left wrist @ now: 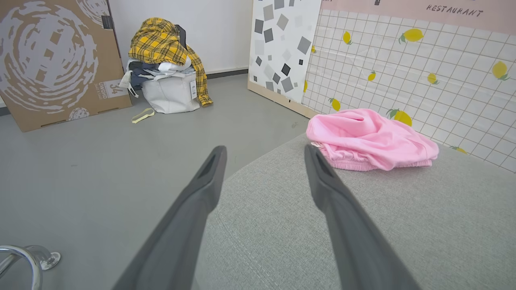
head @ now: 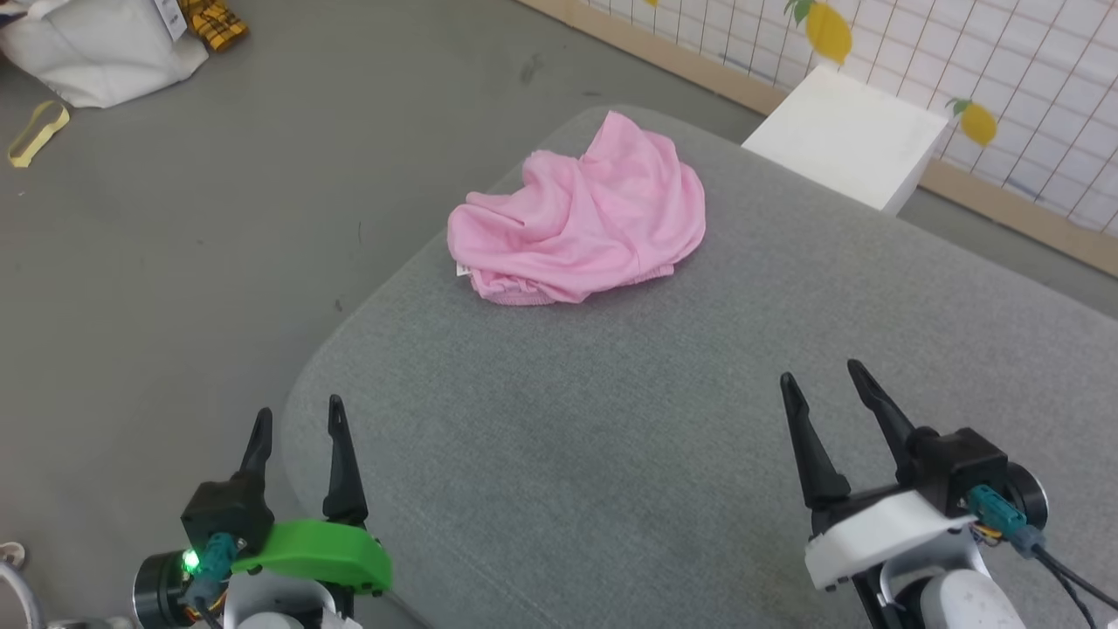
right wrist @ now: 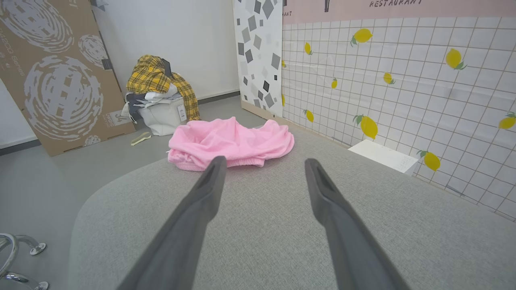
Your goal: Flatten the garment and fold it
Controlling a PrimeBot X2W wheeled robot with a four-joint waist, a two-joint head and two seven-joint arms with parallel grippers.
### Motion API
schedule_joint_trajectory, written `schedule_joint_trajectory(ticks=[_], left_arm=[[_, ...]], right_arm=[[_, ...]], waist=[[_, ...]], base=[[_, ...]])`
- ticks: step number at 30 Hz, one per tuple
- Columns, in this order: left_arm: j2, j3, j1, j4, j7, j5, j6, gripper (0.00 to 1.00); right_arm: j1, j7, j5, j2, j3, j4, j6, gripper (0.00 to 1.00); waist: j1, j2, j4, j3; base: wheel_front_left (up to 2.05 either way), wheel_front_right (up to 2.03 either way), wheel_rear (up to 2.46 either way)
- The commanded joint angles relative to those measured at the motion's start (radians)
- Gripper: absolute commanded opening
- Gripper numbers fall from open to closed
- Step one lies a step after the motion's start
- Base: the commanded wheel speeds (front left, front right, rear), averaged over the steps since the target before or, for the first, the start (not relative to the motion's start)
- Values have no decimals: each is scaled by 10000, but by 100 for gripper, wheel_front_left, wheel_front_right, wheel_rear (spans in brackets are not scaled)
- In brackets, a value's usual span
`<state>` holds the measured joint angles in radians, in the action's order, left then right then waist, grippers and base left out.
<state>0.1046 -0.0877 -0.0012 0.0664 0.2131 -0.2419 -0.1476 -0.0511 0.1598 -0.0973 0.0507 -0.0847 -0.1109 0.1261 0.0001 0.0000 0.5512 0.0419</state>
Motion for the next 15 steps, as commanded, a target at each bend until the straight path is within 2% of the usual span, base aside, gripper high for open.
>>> schedule_joint_trajectory(ticks=[1,9,15], left_arm=[[41,-4,-160,-13,96,-198,26,100],[383,347,-3030,345,-679,-1460,727,100],[1088,829,-5633,1242,-1988,-2208,1122,100]], right_arm=[[-277,37,-35,-4,-24,58,43,100],[-1089,-368,564,-5,-77,756,46,100],[-1612,-541,925,-5,-47,1150,46,100]], waist=[[-1,0,-88,315],[-1,0,-910,2372],[-1,0,-1949,3904]], base=[[0,0,0],[0,0,0],[0,0,0]])
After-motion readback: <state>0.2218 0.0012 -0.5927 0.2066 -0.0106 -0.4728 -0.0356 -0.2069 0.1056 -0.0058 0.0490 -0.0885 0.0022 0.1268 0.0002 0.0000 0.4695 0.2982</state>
